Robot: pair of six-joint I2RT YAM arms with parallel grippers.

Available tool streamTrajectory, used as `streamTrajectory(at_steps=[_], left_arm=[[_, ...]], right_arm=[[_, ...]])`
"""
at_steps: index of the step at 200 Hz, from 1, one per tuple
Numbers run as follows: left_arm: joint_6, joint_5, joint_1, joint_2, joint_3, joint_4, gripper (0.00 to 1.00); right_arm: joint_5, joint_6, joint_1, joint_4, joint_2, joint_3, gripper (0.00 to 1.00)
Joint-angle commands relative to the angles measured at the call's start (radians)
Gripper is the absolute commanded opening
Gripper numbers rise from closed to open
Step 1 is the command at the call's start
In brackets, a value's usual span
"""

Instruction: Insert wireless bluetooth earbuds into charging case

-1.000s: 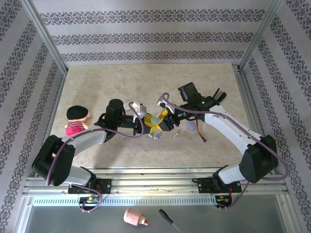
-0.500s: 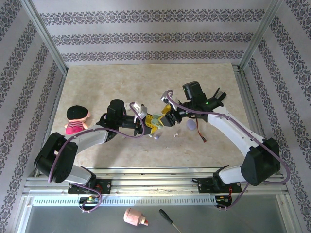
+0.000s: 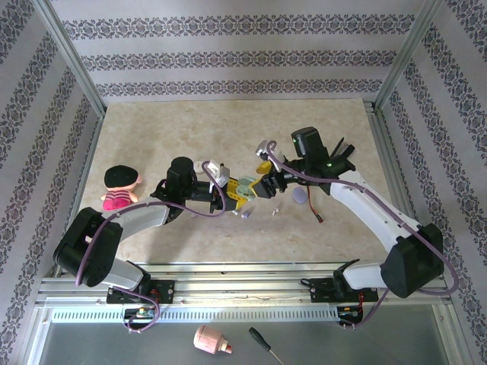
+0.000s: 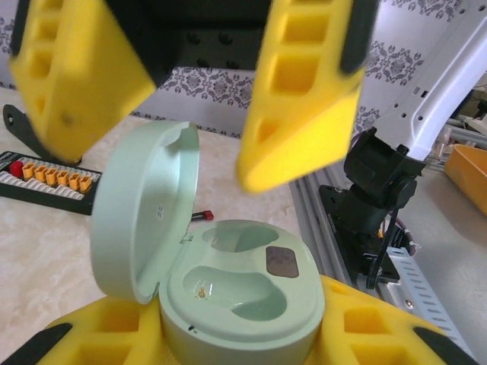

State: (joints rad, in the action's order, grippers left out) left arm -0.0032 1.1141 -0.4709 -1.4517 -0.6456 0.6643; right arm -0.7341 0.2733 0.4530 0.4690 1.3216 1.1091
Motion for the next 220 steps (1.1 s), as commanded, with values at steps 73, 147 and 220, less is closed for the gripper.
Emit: streamTrajectory(at_steps=[73, 147, 220], left_arm=[[-0.326, -0.105, 0.184, -0.216, 0.126, 0.73, 0.22], [-0.324, -0.198, 0.283, -0.173, 0.18, 0.75, 0.22], [-0.135, -0.378, 0.366, 0.026, 0.238, 0.418, 0.23]], right_arm=[[0.318, -0.496, -0.092, -0.453, -0.22, -0.314, 0.76], [0.44, -0.502, 0.03, -0.343, 0.058, -0.243, 0.73], [0.744, -0.546, 0.267, -0.257, 0.289, -0.106, 0.68]])
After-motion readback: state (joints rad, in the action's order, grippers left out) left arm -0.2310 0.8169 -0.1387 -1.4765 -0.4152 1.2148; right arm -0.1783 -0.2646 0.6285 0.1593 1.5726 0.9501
